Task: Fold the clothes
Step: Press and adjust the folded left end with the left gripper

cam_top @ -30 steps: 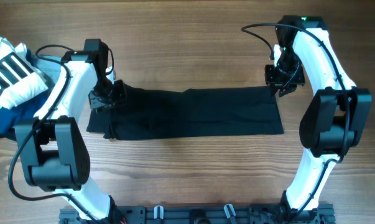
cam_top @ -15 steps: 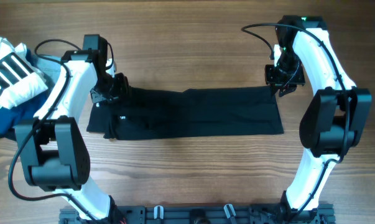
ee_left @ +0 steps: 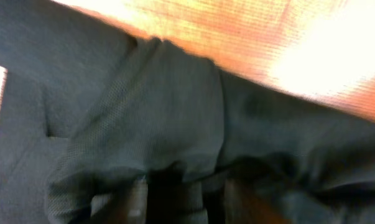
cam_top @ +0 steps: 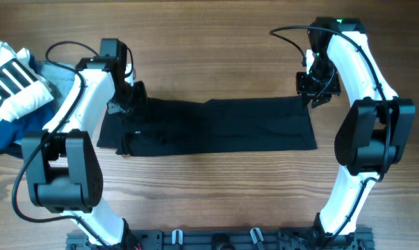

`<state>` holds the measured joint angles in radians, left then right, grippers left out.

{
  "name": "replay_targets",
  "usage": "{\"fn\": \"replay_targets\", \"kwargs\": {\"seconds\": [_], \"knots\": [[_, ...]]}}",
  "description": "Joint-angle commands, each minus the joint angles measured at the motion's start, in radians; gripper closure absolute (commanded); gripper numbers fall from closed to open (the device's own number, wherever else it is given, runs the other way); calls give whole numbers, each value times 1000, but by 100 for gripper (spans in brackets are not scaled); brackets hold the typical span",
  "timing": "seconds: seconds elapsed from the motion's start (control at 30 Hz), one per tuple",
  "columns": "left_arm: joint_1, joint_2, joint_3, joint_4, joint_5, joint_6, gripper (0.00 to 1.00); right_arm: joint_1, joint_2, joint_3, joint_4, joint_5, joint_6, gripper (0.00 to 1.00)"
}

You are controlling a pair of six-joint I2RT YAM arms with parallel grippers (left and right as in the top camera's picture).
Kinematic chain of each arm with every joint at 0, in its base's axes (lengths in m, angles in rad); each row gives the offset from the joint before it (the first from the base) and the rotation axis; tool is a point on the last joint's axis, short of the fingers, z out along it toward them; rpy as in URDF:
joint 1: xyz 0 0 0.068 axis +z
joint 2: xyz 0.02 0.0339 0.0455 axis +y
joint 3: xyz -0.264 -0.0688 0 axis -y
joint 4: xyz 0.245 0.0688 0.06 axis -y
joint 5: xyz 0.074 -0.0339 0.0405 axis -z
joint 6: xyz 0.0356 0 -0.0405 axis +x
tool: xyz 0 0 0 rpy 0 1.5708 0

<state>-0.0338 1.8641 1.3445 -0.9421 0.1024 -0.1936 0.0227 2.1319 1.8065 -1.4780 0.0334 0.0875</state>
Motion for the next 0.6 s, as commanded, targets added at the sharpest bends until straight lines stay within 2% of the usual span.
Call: {"fn": "replay_targets", "kwargs": {"seconds": [0.0, 0.07, 0.1, 0.13, 0.27, 0.3, 0.33, 0.37, 0.57], "knots": [[-2, -14, -27, 0, 12, -2, 69, -4, -30, -2, -2, -9, -10, 76], [-2, -15, -27, -5, 12, -1, 77, -4, -30, -2, -2, -9, -10, 76], [-2, -15, -18, -10, 12, -1, 89, -4, -30, -2, -2, -9, -10, 76], [-2, -15, -3, -18, 13, -2, 96, -4, -30, -2, -2, -9, -10, 76], [-2, -49, 82, -127, 18, -1, 96, -4, -30, -2, -1, -9, -10, 76], [-2, -64, 84, -127, 8, -2, 95, -4, -30, -2, 0, -9, -10, 76], [-2, -70, 84, -122, -23, -2, 80, -4, -30, -2, 0, -9, -10, 76], [-1, -69, 84, -121, -58, -2, 51, -4, -30, -2, 0, -9, -10, 76], [-1, -29, 33, -131, -105, -28, 53, -4, -30, -2, -1, -9, -10, 76]]}}
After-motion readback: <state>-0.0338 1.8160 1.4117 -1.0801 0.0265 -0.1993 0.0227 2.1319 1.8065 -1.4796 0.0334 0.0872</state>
